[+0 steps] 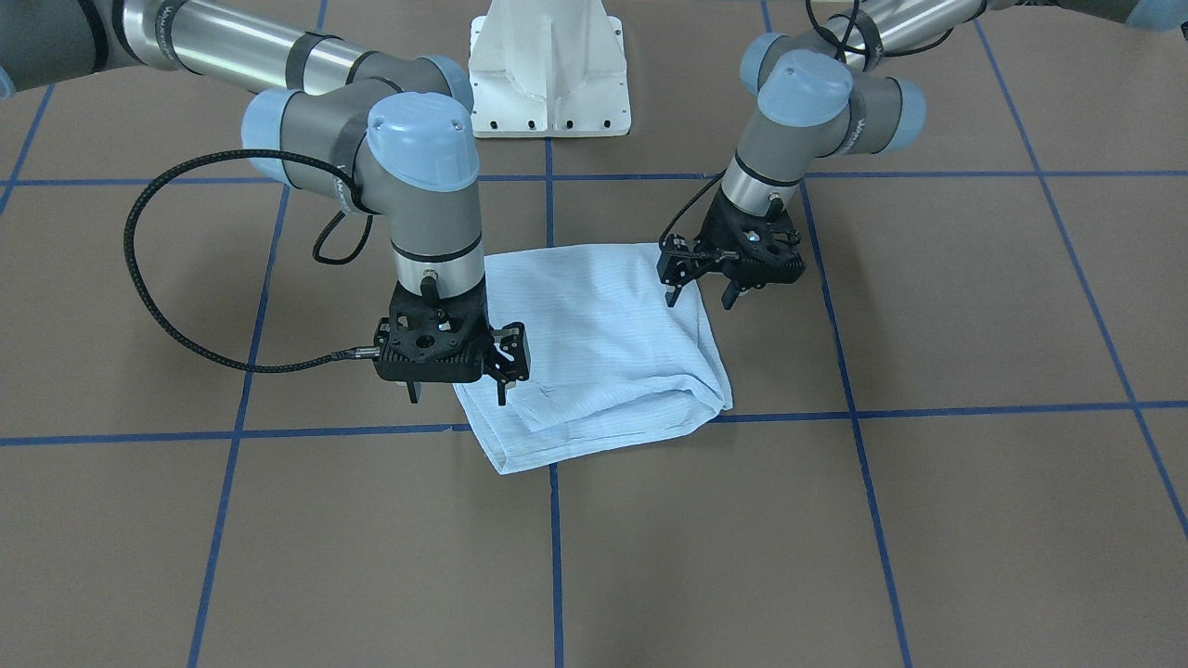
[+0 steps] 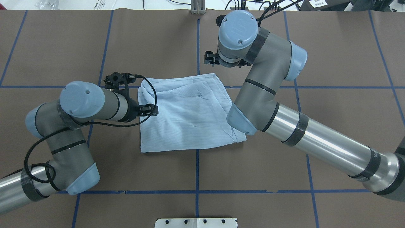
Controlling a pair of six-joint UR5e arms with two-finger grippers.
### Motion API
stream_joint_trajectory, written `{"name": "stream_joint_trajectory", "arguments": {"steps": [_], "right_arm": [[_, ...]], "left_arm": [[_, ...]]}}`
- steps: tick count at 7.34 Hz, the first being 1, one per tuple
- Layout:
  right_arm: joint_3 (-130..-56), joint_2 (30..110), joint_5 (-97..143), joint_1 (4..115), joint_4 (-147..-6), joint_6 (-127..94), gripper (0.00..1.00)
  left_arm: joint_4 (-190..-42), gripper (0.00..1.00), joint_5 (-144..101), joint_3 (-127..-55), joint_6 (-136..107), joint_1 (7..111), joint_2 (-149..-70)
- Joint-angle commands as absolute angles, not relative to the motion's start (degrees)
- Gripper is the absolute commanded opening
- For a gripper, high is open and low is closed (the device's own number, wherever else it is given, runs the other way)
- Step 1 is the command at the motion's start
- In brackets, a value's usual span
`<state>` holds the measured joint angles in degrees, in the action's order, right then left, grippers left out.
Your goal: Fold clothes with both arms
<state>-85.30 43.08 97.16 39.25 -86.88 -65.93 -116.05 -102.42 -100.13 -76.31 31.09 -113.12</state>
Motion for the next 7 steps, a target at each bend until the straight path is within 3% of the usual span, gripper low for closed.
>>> {"name": "stream_joint_trajectory", "arguments": {"steps": [1,3,5,7], "right_arm": [[-85.34,43.15,97.21,39.37,-86.84,-65.92,1.0],[-85.43,43.15,97.21,39.37,-86.75,-65.92,1.0],[-85.43,43.15,97.12,39.37,-86.75,-65.92,1.0],[-85.43,43.24,97.12,39.29,-86.75,-65.92,1.0]], "left_arm": [[-119.0,0.52,-102.39,-99.93,-78.57,28.39,-112.67],[-119.09,0.38,-102.39,-99.84,-78.84,28.21,-111.98],[-119.27,0.0,-102.31,-100.02,-81.64,27.86,-111.53],[-119.27,0.0,-102.22,-100.98,-81.56,28.04,-111.45]]}}
